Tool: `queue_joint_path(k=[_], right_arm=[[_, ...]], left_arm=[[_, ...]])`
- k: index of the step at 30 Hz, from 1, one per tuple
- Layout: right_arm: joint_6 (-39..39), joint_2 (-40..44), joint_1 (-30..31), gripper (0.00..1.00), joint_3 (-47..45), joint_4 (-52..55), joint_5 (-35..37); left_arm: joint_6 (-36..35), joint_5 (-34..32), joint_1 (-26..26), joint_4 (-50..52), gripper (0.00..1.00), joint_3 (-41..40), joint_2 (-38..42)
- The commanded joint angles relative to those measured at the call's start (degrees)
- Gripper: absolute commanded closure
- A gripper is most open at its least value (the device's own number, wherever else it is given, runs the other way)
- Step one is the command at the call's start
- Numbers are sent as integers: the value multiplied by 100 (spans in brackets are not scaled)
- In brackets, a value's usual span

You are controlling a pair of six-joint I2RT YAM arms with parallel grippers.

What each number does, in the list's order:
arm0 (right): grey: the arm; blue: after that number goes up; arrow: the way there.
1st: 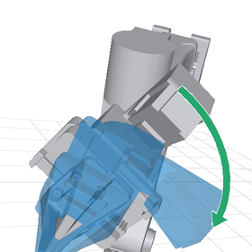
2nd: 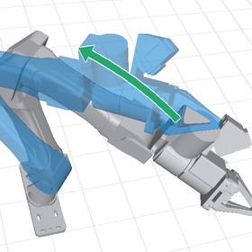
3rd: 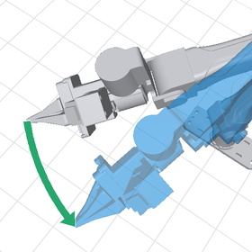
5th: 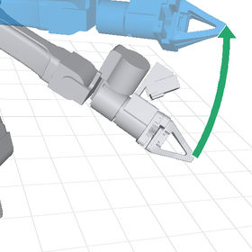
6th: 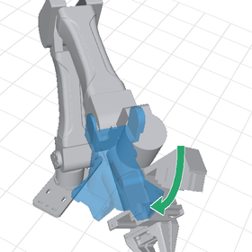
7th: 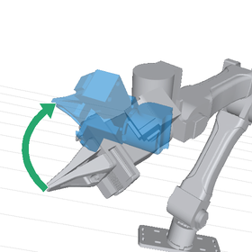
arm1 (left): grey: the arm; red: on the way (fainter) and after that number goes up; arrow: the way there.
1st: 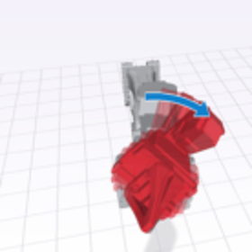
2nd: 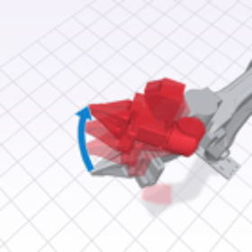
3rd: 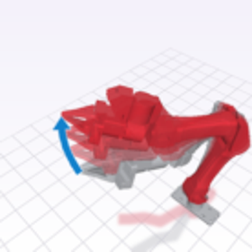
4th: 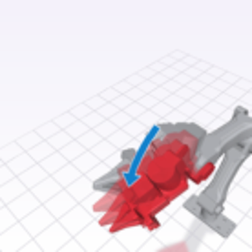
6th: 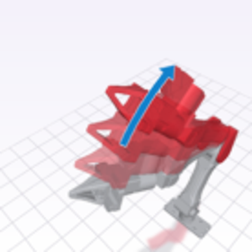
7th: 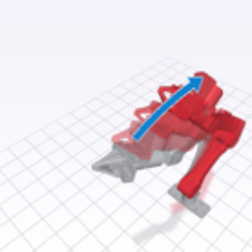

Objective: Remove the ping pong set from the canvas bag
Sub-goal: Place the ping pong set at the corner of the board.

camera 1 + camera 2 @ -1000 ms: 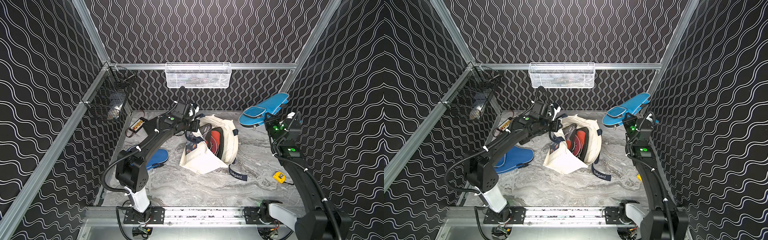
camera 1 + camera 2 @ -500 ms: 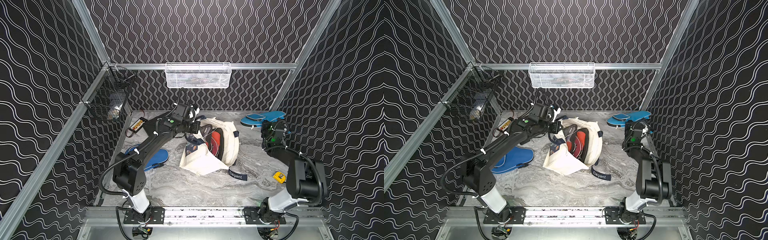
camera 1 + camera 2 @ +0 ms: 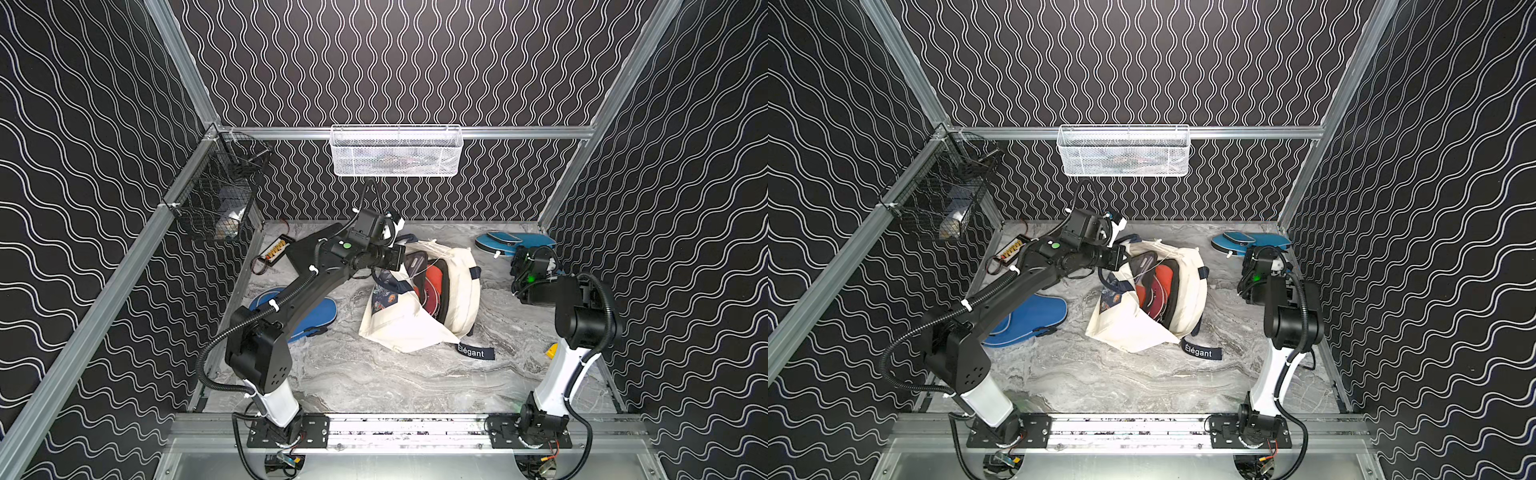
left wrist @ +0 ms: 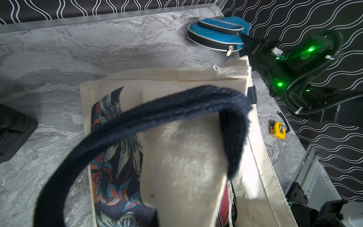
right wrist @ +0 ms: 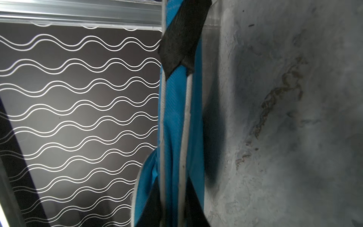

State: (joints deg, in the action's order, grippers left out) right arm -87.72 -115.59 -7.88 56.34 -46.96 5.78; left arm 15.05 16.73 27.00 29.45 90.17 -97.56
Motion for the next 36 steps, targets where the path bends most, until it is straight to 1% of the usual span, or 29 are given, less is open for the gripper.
queue_joint_path(k=[1, 6, 9, 14, 22, 23, 25, 27, 29, 30, 31, 34, 36], right_arm=[[-401, -236, 14, 86, 62, -493, -228], [-679, -426, 15, 83, -70, -536, -358], [-694, -431, 6, 77, -149, -522, -381], [-693, -417, -12, 68, -41, -93, -562], [-465, -290, -76, 38, 309, 908, -930], [-434, -251, -89, 29, 345, 1075, -962], [-295, -189, -103, 20, 431, 1328, -1042], [-137, -110, -109, 14, 520, 1583, -1105], [63, -69, -111, 7, 621, 1886, -1154], [163, 114, -117, 3, 677, 2042, -1149], [318, 208, -115, 1, 735, 2247, -1157], [748, 502, -117, 1, 826, 2865, -1106], [998, 756, -117, 1, 754, 3041, -989]], left_arm=[[24, 208, -2, -161, 100, 5, 75], [23, 207, 16, -159, 100, 0, 31], [24, 237, 32, -164, 100, 9, -13], [-1, 208, 103, -125, 100, 25, -43], [-28, 173, 136, -106, 100, 41, -9], [-28, 164, 133, -98, 100, 40, -1], [-37, 164, 143, -98, 100, 33, 17], [-55, 146, 136, -81, 100, 28, 26], [-63, 153, 138, -61, 100, 40, 26], [-64, 163, 131, -75, 100, 34, 26], [-55, 172, 139, -80, 100, 34, 30], [-55, 190, 139, -80, 100, 35, 29], [-63, 190, 138, -71, 100, 36, 11]])
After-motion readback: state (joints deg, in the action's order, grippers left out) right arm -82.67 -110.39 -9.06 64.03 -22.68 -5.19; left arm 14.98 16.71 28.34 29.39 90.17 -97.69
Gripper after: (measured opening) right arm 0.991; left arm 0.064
